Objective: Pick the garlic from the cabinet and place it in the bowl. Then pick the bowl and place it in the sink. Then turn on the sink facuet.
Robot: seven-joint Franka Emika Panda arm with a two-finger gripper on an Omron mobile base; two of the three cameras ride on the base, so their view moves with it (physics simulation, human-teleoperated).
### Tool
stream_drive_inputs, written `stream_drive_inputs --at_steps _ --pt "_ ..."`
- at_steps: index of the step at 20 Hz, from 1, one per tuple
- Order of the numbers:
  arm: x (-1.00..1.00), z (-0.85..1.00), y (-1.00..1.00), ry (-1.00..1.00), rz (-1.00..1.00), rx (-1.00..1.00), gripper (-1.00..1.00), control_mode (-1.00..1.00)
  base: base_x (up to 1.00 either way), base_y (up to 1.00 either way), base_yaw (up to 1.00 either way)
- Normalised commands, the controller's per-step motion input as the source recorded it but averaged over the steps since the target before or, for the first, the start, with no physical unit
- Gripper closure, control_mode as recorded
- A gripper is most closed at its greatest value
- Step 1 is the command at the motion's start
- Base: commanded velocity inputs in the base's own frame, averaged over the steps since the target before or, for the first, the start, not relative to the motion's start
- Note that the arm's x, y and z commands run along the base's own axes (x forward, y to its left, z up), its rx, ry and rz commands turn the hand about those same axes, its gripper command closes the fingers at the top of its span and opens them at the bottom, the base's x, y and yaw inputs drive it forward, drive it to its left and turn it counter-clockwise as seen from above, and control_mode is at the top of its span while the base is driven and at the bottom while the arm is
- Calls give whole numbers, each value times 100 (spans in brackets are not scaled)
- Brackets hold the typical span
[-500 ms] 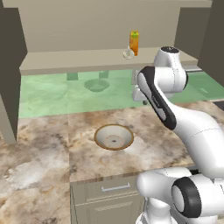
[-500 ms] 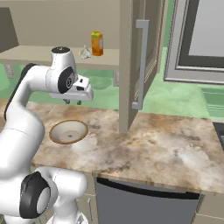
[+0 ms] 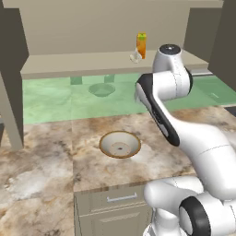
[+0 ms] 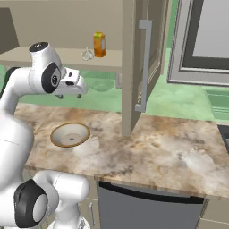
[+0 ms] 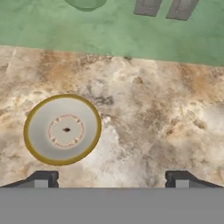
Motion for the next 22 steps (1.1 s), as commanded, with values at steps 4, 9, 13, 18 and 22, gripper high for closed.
stream_drive_inputs --at_steps 4,9,13,18,22 --pt "0 76 8 -24 -14 -8 -100 -100 0 0 0" --pt "5 88 0 -15 -18 0 -100 -100 0 0 0" --pt "2 74 0 -13 -14 0 -100 -100 0 0 0" --pt "49 35 5 -8 -14 -1 -100 -100 0 0 0" --pt "91 0 10 0 -9 -2 -100 -100 0 0 0"
